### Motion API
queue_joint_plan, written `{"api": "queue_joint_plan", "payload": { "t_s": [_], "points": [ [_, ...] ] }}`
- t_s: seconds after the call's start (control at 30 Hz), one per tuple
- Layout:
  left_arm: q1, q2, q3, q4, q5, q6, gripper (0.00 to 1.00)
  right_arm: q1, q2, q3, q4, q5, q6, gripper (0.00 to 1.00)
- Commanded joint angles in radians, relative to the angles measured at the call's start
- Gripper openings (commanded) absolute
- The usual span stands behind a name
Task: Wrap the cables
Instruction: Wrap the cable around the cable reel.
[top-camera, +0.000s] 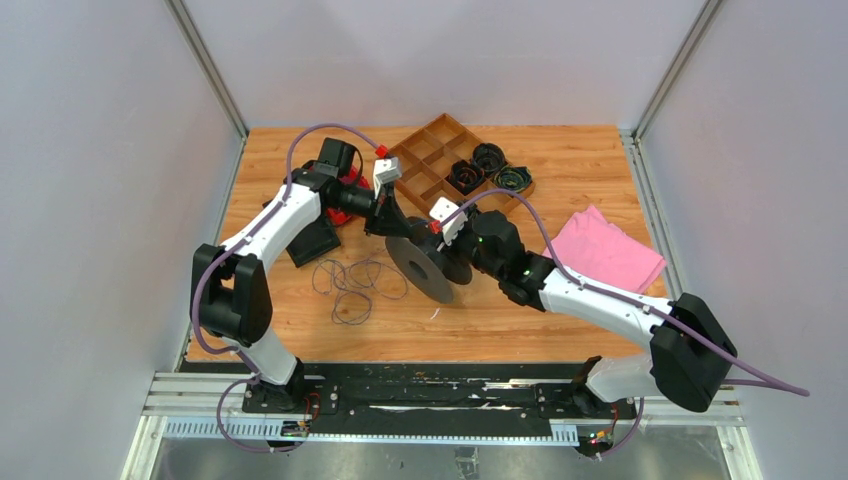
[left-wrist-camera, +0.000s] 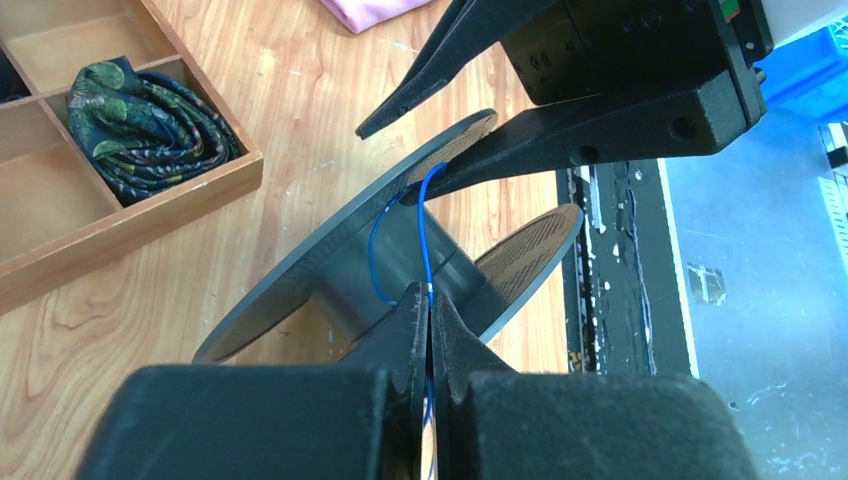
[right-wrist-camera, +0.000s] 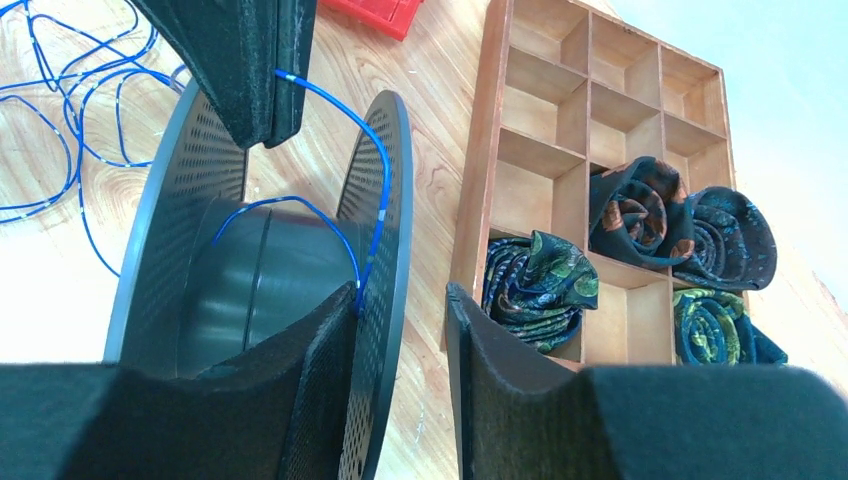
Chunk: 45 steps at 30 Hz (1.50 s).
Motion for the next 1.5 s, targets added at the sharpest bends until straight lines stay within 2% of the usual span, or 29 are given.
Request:
{"api": "queue_joint_plan", "payload": {
  "t_s": [0.0, 0.07, 0.43, 0.67, 1.1, 1.47],
  "points": [
    [-0.007, 0.010, -0.014, -0.003, -0.001, 0.013, 0.00, 0.022, 0.004, -0.002, 0.042, 0.031, -0.012, 0.34],
    [-0.007, 0.011, -0.014, -0.003, -0.007, 0.013, 0.00, 0.021, 0.004, -0.002, 0.043, 0.034, -0.014, 0.29],
    [-0.007, 0.018, -0.001, -0.002, -0.057, 0.012, 0.01, 0.023, 0.004, -0.001, 0.021, 0.047, -0.026, 0.14],
    [-0.004, 0.014, -0.002, -0.003, -0.107, 0.034, 0.05, 0.021, 0.005, 0.011, -0.015, 0.046, -0.028, 0.05],
    [-0.001, -0.031, -0.047, -0.001, -0.302, 0.175, 0.03, -0.003, 0.027, 0.008, -0.056, 0.015, -0.018, 0.04],
    [-0.003, -0.036, -0.074, 0.018, -0.409, 0.213, 0.09, -0.016, 0.029, 0.067, -0.164, -0.026, 0.016, 0.01]
  ]
}}
